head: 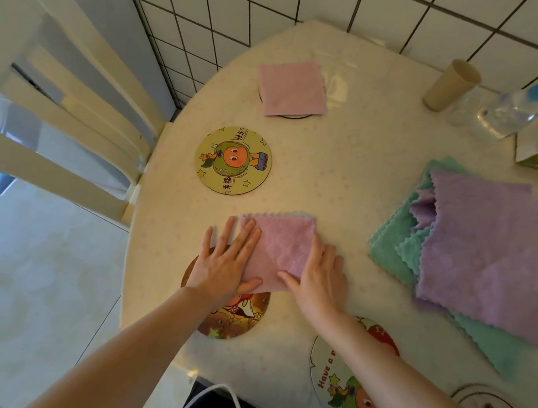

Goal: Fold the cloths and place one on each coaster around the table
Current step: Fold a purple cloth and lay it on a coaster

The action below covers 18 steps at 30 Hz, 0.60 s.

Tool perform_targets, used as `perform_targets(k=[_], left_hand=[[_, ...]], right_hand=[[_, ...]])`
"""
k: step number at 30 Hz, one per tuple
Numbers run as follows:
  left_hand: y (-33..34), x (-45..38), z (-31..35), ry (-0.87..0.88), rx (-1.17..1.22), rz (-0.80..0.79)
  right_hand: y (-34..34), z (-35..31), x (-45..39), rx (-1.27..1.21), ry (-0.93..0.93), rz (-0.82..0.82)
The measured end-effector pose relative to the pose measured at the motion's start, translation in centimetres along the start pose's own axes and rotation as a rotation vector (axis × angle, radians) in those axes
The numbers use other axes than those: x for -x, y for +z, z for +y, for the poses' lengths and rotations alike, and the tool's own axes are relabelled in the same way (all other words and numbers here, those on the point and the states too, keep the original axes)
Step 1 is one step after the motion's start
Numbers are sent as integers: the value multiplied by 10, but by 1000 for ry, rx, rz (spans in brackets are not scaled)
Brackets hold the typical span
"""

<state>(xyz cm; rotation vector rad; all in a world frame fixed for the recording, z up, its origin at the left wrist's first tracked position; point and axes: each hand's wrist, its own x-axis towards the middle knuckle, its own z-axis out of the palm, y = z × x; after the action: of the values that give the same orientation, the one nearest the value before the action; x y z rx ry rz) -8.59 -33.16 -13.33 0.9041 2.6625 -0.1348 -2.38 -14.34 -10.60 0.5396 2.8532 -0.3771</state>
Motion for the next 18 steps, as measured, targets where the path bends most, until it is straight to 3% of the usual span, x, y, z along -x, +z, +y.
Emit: perform_targets(k=[8,15,18], left_hand=[[-12,9,4,-79,214,-55],[-45,-18,24,-607,1071,101],[-52,-30,18,-751,1243,56]], right_hand=[[-13,14,1,-227,246,-117],[-20,3,-17,-490,433,-219],[-27,4,-24,-627,529,-287]])
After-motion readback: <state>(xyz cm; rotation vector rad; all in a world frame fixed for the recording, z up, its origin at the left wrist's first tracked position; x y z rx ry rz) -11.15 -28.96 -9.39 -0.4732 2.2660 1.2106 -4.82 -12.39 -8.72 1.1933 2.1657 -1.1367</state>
